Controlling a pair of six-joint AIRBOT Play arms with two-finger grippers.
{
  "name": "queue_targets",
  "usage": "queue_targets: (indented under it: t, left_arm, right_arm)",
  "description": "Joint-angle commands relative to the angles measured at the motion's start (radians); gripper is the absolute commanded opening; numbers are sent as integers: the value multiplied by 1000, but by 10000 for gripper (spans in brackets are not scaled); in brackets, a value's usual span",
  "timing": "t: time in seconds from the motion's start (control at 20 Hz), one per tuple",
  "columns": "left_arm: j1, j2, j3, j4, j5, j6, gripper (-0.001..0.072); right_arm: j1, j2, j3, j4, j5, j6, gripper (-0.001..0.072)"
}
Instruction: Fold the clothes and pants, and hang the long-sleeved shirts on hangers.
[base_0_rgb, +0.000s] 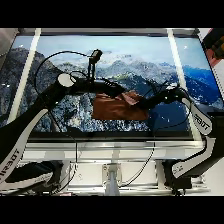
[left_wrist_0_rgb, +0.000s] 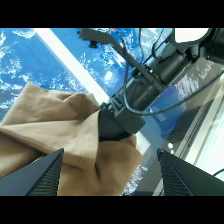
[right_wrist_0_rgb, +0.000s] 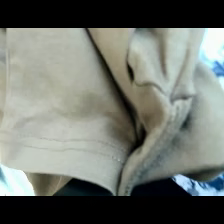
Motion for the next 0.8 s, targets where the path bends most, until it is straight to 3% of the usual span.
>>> queue_targets:
  t: [0.0,0.3,0.45,0.75]
  left_arm:
    - [15,2,0,0,1,0,642]
    - [163,80,0,12,-1,0,643]
    - [219,156,0,99,-1,0,643]
    - [255,268,0,172,0,0,643]
  right_arm:
    - [25,21,16,-21,-61,-1,13]
    - [-205,234,25,-106,-143,84,13]
    - [-433,351,25,-113,-127,101,14]
    - [-1021,448,24,-286,7,181,14]
